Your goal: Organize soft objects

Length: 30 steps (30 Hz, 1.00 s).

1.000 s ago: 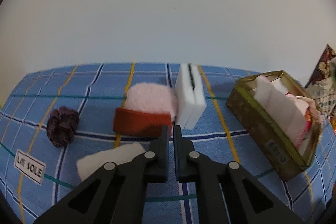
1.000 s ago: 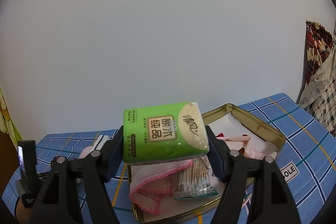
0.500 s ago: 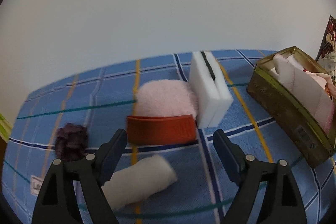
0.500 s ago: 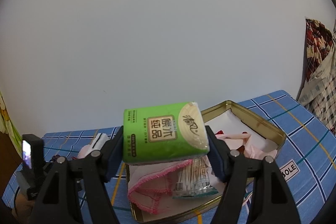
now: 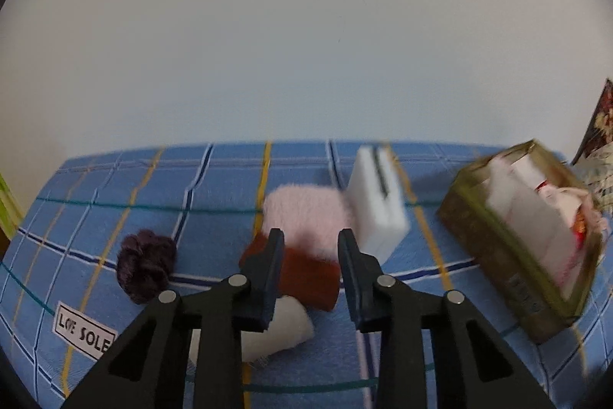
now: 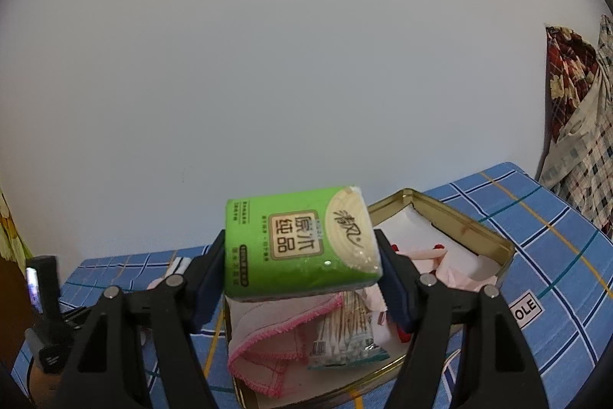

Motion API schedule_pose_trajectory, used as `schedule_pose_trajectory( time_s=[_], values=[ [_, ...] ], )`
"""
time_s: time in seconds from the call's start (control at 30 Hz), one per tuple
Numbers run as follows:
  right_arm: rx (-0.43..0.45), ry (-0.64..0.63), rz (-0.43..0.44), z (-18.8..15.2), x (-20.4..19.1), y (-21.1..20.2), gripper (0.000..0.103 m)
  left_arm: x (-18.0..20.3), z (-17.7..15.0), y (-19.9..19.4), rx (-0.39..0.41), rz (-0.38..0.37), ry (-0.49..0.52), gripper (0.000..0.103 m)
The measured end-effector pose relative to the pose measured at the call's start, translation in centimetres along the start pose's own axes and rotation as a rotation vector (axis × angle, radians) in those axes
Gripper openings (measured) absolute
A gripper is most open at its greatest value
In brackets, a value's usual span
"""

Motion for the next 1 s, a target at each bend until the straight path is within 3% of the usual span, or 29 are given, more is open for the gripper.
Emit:
schedule_pose_trajectory(
  time_s=[0.13,0.23,0.27,0.3,0.37,0.43,0.5,0.53,0.63,0.67,0.7,0.77,0.8,0.83,0.9,1.0],
  values=[
    [0.000,0.004,-0.003,0.2,0.0,-0.1,0.071,1.0,0.4,-0.6,0.020,0.004,0.030,0.026],
    [-0.010,0.012,-0.003,0.2,0.0,0.0,0.071,0.1,0.7,0.1,-0.003,-0.076,-0.020,0.027],
    [-0.010,0.013,-0.002,0.2,0.0,0.0,0.071,0.3,0.4,0.6,-0.030,-0.117,-0.018,0.036],
    [-0.008,0.012,-0.005,0.2,0.0,0.0,0.071,0.5,0.3,1.0,-0.067,-0.148,0.000,0.055],
    [-0.007,0.011,-0.007,0.2,0.0,0.0,0.071,1.0,0.1,1.9,-0.132,-0.087,0.091,0.066],
    [-0.011,0.017,-0.004,0.2,0.1,0.2,0.071,1.5,-0.2,2.7,-0.172,-0.012,0.194,0.066],
    [-0.014,0.018,-0.004,0.2,0.3,0.3,0.071,1.8,-0.3,3.6,-0.211,-0.001,0.235,0.070],
    [-0.014,0.016,-0.008,0.2,0.2,0.3,0.071,1.8,-0.5,4.5,-0.241,-0.015,0.235,0.079],
    [-0.017,0.007,-0.016,0.2,0.1,0.4,0.071,2.4,-1.1,6.7,-0.331,-0.014,0.240,0.081],
    [-0.018,0.007,-0.017,0.2,0.1,0.4,0.071,3.0,-1.2,6.9,-0.311,0.014,0.283,0.084],
    [-0.021,0.010,-0.017,0.2,0.2,0.5,0.071,3.5,-1.2,7.1,-0.301,0.029,0.314,0.084],
    [-0.020,0.014,-0.019,0.2,0.1,0.4,0.071,3.4,-1.0,7.4,-0.311,0.044,0.277,0.081],
    [-0.020,0.017,-0.021,0.2,0.2,0.4,0.071,3.2,-0.9,7.3,-0.307,0.063,0.259,0.068],
    [-0.021,0.020,-0.021,0.3,0.2,0.4,0.071,3.0,-0.7,7.2,-0.302,0.085,0.254,0.065],
    [-0.024,0.030,-0.020,0.3,0.3,0.4,0.071,2.6,-0.6,7.0,-0.304,0.055,0.231,0.061],
    [-0.023,0.037,-0.018,0.3,0.3,0.2,0.071,2.9,-1.4,6.4,-0.291,0.042,0.274,0.052]
  ],
)
Point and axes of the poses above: each gripper's, at about its wrist camera, not at the fingertips, and y roughly the way its jaws point, x to its right, z to its top, the point moved 2 cm from there along y, roughly the way its jaws point, and after that the axes turned 4 degrees about z, right-handed, at the moved point
